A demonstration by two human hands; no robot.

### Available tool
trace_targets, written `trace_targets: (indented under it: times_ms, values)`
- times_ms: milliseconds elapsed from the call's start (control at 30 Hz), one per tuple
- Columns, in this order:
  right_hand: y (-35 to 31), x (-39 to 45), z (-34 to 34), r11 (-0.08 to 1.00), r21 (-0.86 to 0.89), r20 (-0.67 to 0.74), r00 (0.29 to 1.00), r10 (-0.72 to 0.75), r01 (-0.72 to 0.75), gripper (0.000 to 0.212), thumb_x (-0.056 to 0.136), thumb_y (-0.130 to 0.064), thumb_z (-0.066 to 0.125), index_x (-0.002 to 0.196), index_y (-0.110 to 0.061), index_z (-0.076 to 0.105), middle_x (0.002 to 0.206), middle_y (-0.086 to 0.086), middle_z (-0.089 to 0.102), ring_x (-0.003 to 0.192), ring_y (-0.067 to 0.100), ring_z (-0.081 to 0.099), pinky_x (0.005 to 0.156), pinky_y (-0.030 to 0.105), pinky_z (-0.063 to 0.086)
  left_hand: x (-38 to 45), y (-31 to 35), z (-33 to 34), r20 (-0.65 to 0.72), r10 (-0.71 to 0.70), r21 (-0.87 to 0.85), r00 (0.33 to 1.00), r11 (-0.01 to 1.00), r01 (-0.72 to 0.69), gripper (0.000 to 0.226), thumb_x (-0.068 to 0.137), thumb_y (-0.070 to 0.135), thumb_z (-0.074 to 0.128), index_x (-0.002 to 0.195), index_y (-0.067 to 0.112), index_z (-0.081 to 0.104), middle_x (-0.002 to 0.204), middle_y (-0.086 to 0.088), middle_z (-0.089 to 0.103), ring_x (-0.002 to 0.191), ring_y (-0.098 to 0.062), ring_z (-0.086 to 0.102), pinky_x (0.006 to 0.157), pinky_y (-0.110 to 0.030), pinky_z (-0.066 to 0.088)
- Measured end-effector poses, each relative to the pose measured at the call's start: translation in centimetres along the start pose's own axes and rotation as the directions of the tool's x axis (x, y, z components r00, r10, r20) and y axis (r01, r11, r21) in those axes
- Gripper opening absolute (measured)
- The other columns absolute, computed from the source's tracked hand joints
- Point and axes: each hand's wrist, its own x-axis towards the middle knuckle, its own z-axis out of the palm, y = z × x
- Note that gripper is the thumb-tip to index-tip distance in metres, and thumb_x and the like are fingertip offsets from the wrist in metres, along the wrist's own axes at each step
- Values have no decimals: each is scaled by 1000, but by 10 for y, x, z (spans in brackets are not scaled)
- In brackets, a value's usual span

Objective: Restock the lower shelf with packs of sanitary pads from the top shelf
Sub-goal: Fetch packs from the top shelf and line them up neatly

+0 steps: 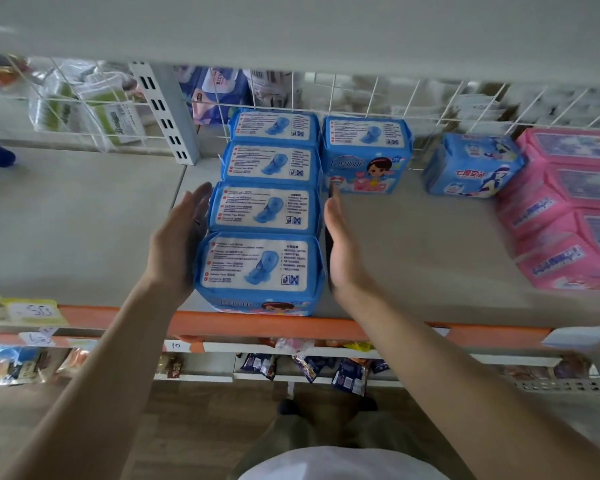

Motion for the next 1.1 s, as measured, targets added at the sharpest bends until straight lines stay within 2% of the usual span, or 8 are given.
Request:
trace_targets:
  times_ms: [100, 233, 467, 667, 767, 900, 1000, 1100]
  values:
    - [1, -6, 6, 999, -2, 19, 999, 49, -49, 64, 98, -42, 40, 158, -23, 24, 146, -3, 54, 131, 11, 55, 104, 32, 50, -3, -6, 5, 36, -13, 7, 999, 1000, 13, 38, 100, 43, 37, 115, 31, 70, 112, 2, 73, 94, -18, 72, 73, -30, 61]
    - [3, -10, 16, 998, -31, 34, 998, 56, -55, 61, 100, -39, 45, 156, -28, 24, 150, 6, 49, 135, 26, 52, 110, 56, 42, -2, -10, 13, 23, -33, 24, 999, 999, 33, 33, 101, 25, 40, 133, 26, 49, 98, 3, 75, 82, -16, 73, 62, -29, 60]
    - [-4, -9, 14, 989, -131, 21, 997, 73, -69, 68, 97, -47, 46, 157, -25, 22, 153, 2, 45, 137, 18, 50, 114, 50, 41, 0, -10, 7, 41, -8, 129, 999, 992, 3, 56, 83, 29, 52, 138, 31, 44, 106, 3, 74, 90, -19, 73, 67, -32, 61]
    - [-27, -19, -6, 890, -453, -35, 998, 50, -61, 102, 78, -89, 36, 159, -36, 3, 167, -15, 7, 152, 3, 9, 126, 42, 13, -6, 17, 17, -30, 139, 315, 990, 941, -123, 63, 76, 42, 63, 135, 30, 45, 132, 13, 59, 119, -9, 62, 93, -31, 51]
    - [-44, -31, -28, 790, -613, -37, 999, -33, 3, 81, 95, -65, 34, 160, -28, 4, 168, -12, -2, 153, 3, -3, 127, 40, 2, -19, 22, 37, -68, 314, 446, 947, 859, -253, 41, 89, 13, 59, 127, 25, 50, 124, 12, 59, 111, 8, 60, 82, -14, 49]
    - [-62, -56, -60, 584, -805, 62, 994, -94, 105, 80, 95, -62, 38, 160, -30, 4, 168, -6, -12, 152, 9, -15, 117, 29, -7, -50, 26, 74, -6, 464, 689, 886, 644, -332, 51, 81, 22, 54, 132, 25, 56, 131, 6, 60, 125, 1, 53, 87, -2, 38]
    - [-78, -83, -89, 459, -871, 120, 982, -145, 174, 83, 95, -65, 40, 160, -31, 1, 167, -6, -14, 152, 11, -15, 117, 32, -5, -75, 18, 116, 145, 532, 858, 835, 353, -374, 58, 86, 32, 54, 141, 14, 52, 139, 6, 54, 127, -4, 47, 98, -12, 33]
    - [-97, -115, -119, 392, -899, 141, 976, -166, 196, 84, 93, -68, 39, 160, -30, 5, 168, -2, -12, 153, 15, -12, 119, 37, 1, -99, 1, 158, 268, 480, 887, 835, 215, -408, 66, 86, 46, 49, 145, 17, 46, 151, 1, 47, 138, -18, 44, 110, -30, 35]
